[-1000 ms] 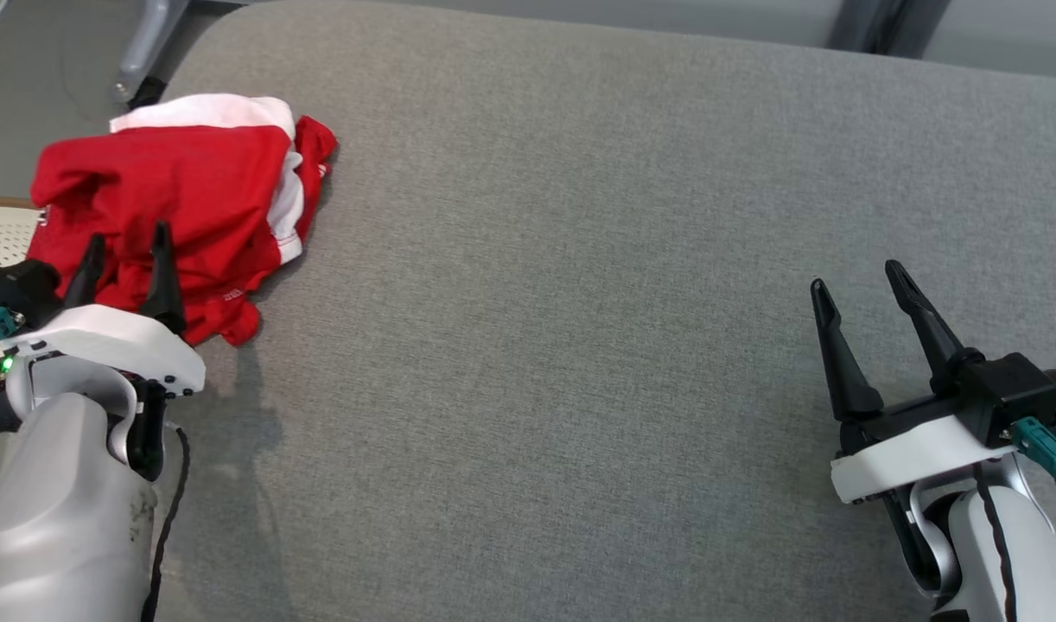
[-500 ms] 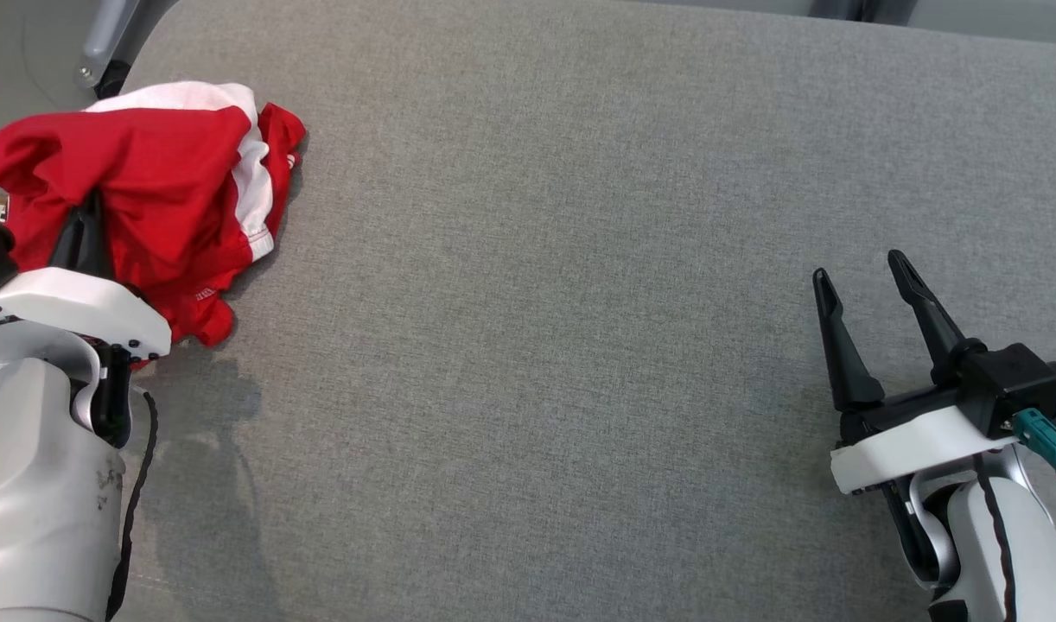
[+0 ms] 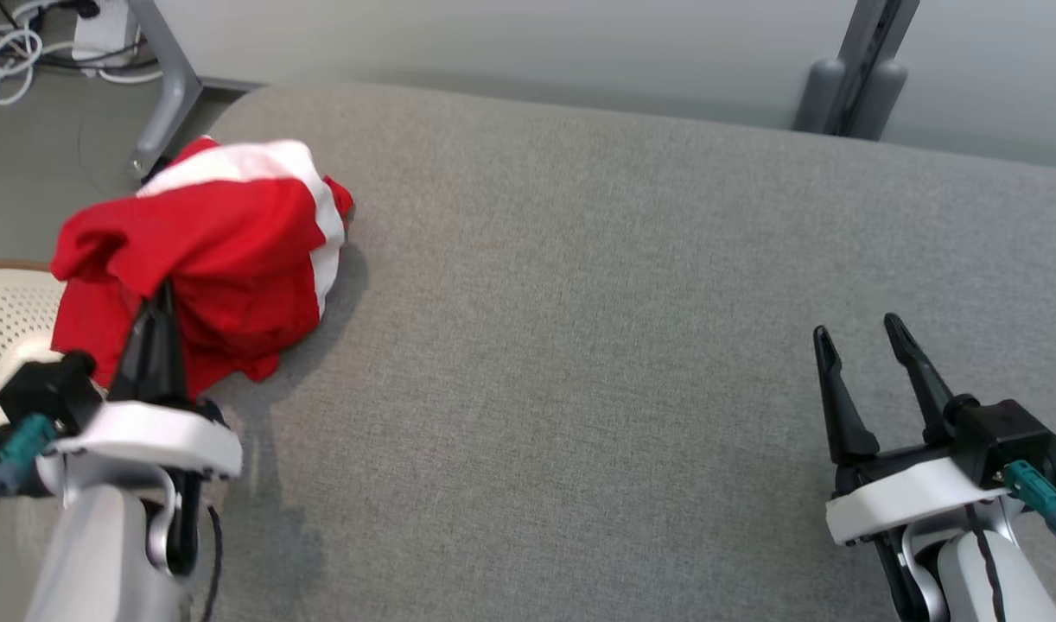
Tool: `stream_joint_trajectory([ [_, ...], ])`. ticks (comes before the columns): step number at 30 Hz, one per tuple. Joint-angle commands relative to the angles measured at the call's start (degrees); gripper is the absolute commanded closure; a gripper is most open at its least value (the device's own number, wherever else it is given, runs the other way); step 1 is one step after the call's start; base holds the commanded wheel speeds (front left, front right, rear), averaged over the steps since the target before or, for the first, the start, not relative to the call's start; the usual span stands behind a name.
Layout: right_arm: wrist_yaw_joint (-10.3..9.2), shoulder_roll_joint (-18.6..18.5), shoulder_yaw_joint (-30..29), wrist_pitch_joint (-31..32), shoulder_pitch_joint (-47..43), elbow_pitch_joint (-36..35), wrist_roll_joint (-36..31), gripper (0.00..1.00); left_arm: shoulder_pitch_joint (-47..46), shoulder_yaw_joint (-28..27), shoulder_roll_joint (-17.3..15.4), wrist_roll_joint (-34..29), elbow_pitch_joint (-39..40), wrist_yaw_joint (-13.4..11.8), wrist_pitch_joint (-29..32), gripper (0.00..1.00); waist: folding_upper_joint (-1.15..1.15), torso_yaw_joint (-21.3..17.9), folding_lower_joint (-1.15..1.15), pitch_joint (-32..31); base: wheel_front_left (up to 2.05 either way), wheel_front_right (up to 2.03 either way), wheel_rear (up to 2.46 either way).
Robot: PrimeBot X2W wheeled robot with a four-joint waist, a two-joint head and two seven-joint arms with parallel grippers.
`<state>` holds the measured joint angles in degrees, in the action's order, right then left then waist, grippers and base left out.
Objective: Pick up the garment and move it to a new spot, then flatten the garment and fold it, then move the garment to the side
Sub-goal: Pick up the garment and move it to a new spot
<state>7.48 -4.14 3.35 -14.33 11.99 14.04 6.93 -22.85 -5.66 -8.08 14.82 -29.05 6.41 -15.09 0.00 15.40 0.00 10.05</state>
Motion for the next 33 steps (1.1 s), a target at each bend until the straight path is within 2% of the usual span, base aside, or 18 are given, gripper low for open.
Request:
stream_joint_trajectory([
  [1, 0.02, 0.05, -0.01, -0.51, -1.37, 0.26, 0.47, 0.00, 3.22, 0.53, 0.57, -0.64, 2.75, -0.50, -0.09, 1.00, 0.00, -0.43, 0.00, -2.89, 0.00, 0.00, 0.00],
  [9, 0.02, 0.76, -0.05, -0.71, -3.02, -0.25, 1.16, 0.00, 12.89, 3.54, 2.85, -0.65, 14.44, -1.89, 3.35, 1.00, 0.00, -3.98, 0.00, -4.79, 0.00, 0.00, 0.00],
  [12, 0.02, 0.86, -0.12, -0.70, -2.70, -0.89, 1.06, 0.00, 13.47, 5.14, 3.13, -0.91, 17.32, -1.73, 4.76, 1.00, 0.00, -5.49, 0.00, -4.07, 0.00, 0.00, 0.00],
  [17, 0.02, 0.89, -0.17, -0.10, -1.65, -1.81, 0.66, 0.00, 10.94, 10.23, 3.86, -1.12, 21.72, -0.78, 7.76, 1.00, 0.00, -10.58, 0.00, -1.77, 0.00, 0.00, 0.00],
  [26, 0.02, 1.07, -0.99, -0.49, 0.16, -2.38, 1.94, 0.00, 2.02, 23.15, 4.57, -2.01, 21.62, 0.71, 9.85, 1.00, 0.00, -21.71, 0.00, 3.01, 0.00, 0.00, 0.00],
  [33, 0.03, 1.15, -1.87, -0.95, 0.59, -1.78, 4.28, 0.00, -4.47, 33.48, 4.80, -1.29, 17.76, 1.07, 10.73, 1.00, 0.00, -26.65, 0.00, 6.10, 0.00, 0.00, 0.00],
])
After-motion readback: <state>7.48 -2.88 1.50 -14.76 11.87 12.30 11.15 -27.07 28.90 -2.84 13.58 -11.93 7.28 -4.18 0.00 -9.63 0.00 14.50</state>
